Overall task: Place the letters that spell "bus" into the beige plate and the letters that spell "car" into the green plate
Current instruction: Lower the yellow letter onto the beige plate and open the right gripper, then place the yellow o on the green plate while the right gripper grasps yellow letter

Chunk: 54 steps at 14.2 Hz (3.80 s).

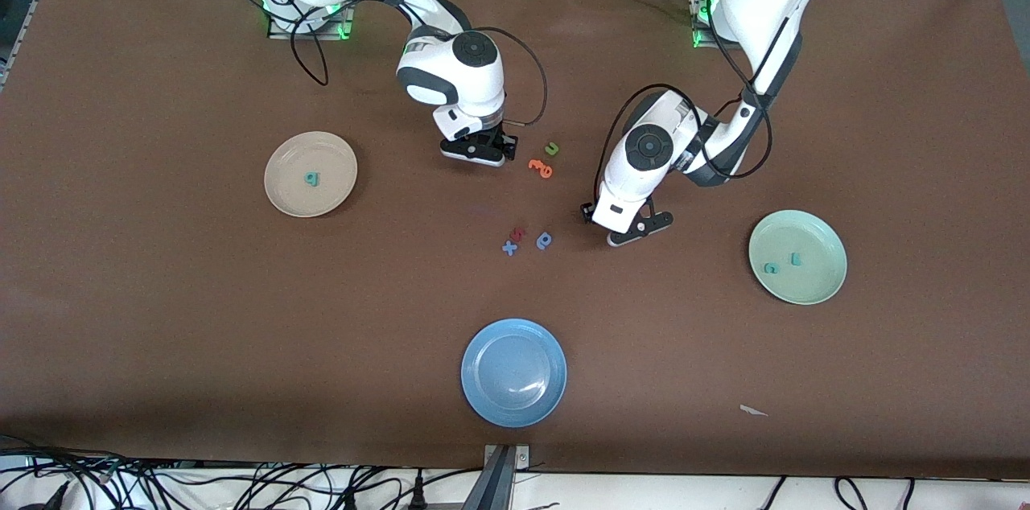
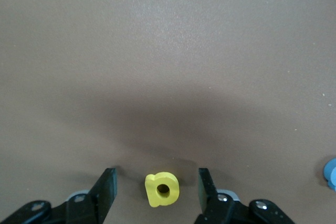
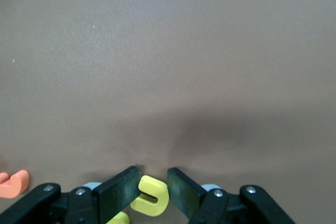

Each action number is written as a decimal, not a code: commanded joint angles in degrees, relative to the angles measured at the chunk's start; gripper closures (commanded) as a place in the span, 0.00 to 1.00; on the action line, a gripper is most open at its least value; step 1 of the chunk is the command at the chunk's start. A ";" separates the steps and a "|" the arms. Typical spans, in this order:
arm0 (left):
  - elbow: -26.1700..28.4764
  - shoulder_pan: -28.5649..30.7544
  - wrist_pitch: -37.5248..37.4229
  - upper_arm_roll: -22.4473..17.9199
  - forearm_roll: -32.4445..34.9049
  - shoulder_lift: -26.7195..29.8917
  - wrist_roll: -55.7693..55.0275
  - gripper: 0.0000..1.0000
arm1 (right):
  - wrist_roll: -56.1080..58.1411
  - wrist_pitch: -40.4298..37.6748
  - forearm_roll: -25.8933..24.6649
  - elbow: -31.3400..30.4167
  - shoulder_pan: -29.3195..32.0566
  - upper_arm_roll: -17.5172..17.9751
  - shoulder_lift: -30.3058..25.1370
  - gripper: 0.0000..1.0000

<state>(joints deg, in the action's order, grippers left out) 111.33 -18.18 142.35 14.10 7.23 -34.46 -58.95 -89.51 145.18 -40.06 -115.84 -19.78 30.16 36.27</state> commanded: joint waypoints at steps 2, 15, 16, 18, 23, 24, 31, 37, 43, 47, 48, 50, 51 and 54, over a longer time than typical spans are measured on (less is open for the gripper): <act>0.46 -1.15 0.99 -0.65 1.74 -0.26 -2.66 0.43 | 7.92 -0.08 1.82 -8.50 3.68 -0.71 -10.75 0.91; 0.37 -1.15 0.99 -0.74 1.83 -0.61 -2.48 0.68 | 44.86 -3.41 5.96 -24.70 23.90 -0.28 -28.18 0.88; 0.37 -1.15 0.99 -0.74 1.83 -0.70 -2.39 0.69 | 45.99 -4.63 5.96 -24.70 24.26 -0.36 -28.18 0.88; 0.37 -1.15 0.99 -0.74 1.83 -0.70 -2.31 0.72 | 49.33 -5.00 6.13 -24.70 26.45 -0.45 -28.10 0.86; 0.20 -0.89 0.29 -0.65 1.83 -0.61 -1.52 0.79 | 49.35 -5.08 6.22 -24.70 26.63 -0.36 -27.83 0.43; 0.11 -0.80 0.29 -0.74 1.83 -0.52 -1.43 0.80 | 49.26 -5.09 6.22 -24.70 26.63 -0.36 -27.83 0.36; -6.11 2.35 -11.44 -1.18 1.83 0.10 7.68 0.82 | 47.86 -4.91 19.12 -23.91 26.46 5.42 -27.57 0.29; -13.33 14.91 -25.88 -1.18 1.83 0.71 34.64 0.82 | 31.44 -0.26 20.20 -20.13 20.76 9.92 -20.90 0.28; -13.42 26.87 -26.25 -1.44 2.09 1.50 50.51 0.78 | 18.42 -0.43 18.26 -12.32 10.82 9.57 -14.48 0.26; -13.07 30.05 -26.25 -1.36 5.42 1.85 56.04 0.24 | 10.26 -1.57 12.66 -3.54 5.20 6.94 -6.76 0.25; -13.16 29.96 -26.43 -1.36 6.39 1.77 57.45 0.00 | 7.62 -1.66 10.46 -1.51 3.71 6.24 -4.65 0.25; -13.95 29.88 -26.34 -1.36 6.48 1.85 57.46 0.00 | 3.57 -1.57 6.59 0.17 2.12 5.09 -2.27 0.24; -15.95 29.70 -26.43 -1.27 6.40 1.85 57.29 0.00 | 2.42 -1.57 5.27 0.44 1.85 5.09 -1.47 0.23; -19.39 29.78 -27.48 -1.09 6.48 1.85 57.64 0.00 | 0.13 -1.57 3.42 0.44 1.50 5.09 0.11 0.23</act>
<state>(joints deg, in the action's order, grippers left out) 94.52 11.52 117.04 12.83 11.85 -33.25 -2.58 -86.87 144.69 -34.67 -116.98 -17.26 35.48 34.92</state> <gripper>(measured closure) 0.004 0.225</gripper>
